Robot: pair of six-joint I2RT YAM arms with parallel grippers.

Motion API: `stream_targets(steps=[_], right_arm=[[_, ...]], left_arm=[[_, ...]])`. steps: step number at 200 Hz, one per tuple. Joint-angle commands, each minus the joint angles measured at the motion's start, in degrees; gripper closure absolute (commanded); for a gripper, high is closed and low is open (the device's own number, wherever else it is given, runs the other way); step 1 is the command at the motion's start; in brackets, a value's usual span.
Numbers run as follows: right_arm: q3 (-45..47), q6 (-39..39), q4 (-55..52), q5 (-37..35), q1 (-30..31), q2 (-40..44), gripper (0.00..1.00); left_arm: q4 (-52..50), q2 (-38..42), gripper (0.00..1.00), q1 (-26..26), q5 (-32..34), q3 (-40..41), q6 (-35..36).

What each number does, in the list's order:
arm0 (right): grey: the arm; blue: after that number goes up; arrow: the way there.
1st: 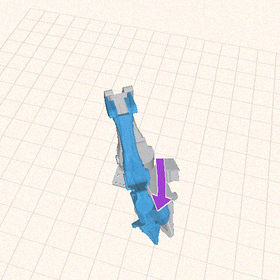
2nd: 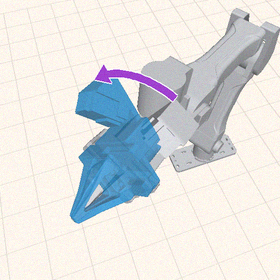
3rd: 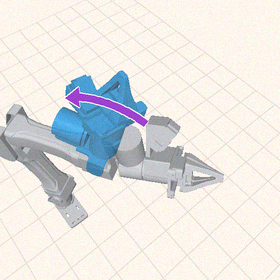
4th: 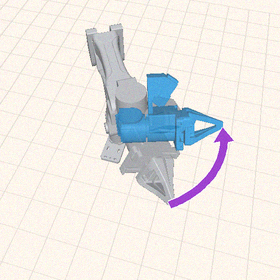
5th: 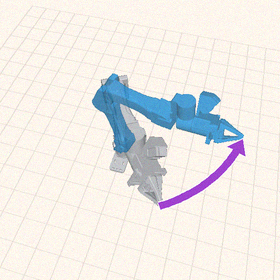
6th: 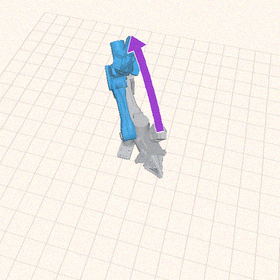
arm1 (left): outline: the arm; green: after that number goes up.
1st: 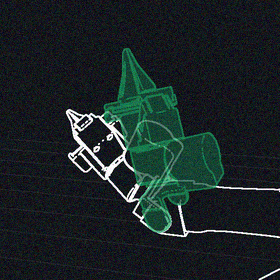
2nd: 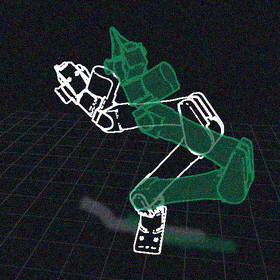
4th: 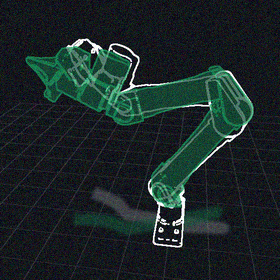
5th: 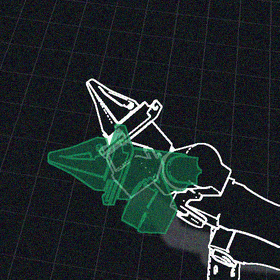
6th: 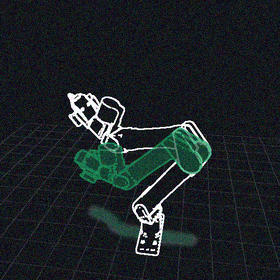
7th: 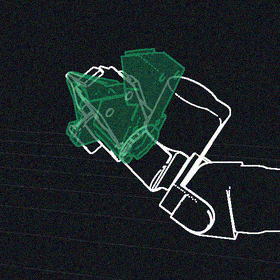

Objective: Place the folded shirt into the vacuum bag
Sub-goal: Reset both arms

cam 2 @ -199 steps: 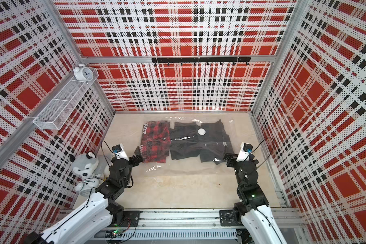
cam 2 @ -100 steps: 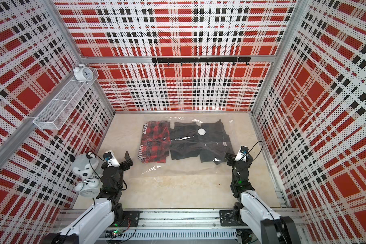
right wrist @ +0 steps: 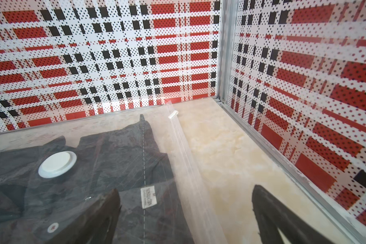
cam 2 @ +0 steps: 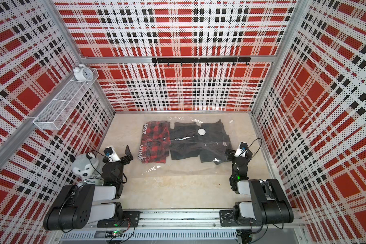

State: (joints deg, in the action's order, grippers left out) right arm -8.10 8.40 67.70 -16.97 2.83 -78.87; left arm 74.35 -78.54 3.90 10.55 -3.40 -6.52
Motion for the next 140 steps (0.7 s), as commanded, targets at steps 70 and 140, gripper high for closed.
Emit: stream_targets(steps=[70,140], right_arm=[[-7.96,-2.51,-1.58,-1.16,0.49,-10.74,0.00],[-7.82,-3.04,0.10,-0.78,0.49,-11.22,0.00]], left_arm=[[9.30,-11.77,0.02,-3.47,-4.25,-6.77,4.65],[6.12,-11.68,0.02,-5.83,1.26,-8.39,5.99]])
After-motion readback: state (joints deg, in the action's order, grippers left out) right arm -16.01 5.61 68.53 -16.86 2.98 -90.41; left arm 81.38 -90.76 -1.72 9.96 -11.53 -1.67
